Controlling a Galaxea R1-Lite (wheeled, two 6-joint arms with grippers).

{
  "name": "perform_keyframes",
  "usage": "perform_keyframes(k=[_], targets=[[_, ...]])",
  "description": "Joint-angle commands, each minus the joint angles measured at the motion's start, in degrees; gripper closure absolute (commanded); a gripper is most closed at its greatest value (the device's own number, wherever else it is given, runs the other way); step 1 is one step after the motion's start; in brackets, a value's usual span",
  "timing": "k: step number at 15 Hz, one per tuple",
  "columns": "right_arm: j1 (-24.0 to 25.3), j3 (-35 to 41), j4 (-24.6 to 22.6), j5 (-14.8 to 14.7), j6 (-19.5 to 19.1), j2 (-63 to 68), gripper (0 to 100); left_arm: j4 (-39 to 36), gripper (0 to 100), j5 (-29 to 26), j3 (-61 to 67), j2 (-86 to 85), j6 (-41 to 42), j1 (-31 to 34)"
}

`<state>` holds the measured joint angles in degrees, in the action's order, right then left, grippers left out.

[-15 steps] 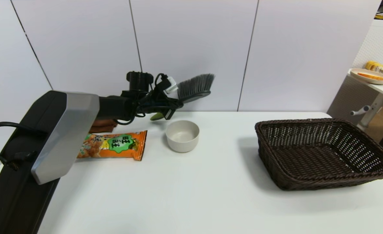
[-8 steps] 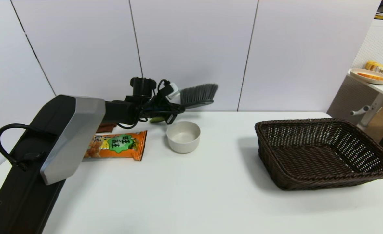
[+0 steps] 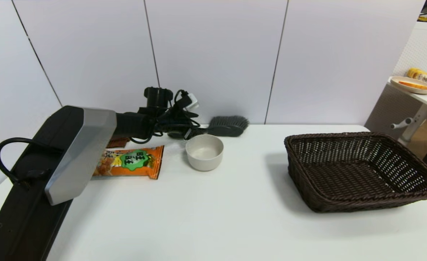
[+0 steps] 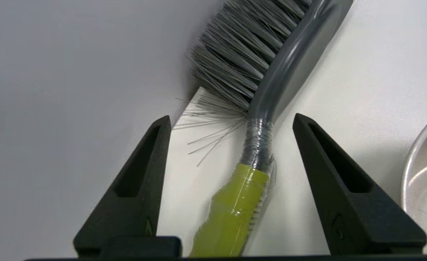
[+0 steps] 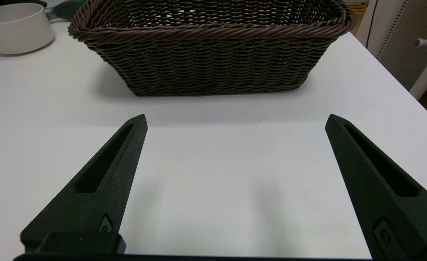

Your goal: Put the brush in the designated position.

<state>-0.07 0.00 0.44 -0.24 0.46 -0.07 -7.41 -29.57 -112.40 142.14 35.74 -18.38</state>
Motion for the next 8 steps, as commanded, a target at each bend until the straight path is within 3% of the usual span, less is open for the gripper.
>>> perform_keyframes(k=[1, 3, 4, 6, 8], targets=[[-0.01, 0.09, 0.00, -0.02, -0.02, 0.07, 0, 15.23, 0, 8.39, 8.95, -20.24, -0.15, -0.16], [-0.01, 0.09, 0.00, -0.02, -0.02, 0.07, 0, 21.74, 0, 16.48, 24.51, -40.19, -1.90, -0.07], [0.07, 0.09, 0.00, -0.02, -0.02, 0.07, 0, 20.60, 0, 16.83, 33.91, -49.51, -5.33, -0.07], [0.07, 0.09, 0.00, -0.02, -0.02, 0.07, 0, 12.07, 0, 17.80, 55.53, -70.34, -16.32, 0.19], [0.07, 0.09, 0.00, -0.02, -0.02, 0.07, 0, -0.41, 0, 21.84, 74.87, -88.18, -19.40, 3.18]])
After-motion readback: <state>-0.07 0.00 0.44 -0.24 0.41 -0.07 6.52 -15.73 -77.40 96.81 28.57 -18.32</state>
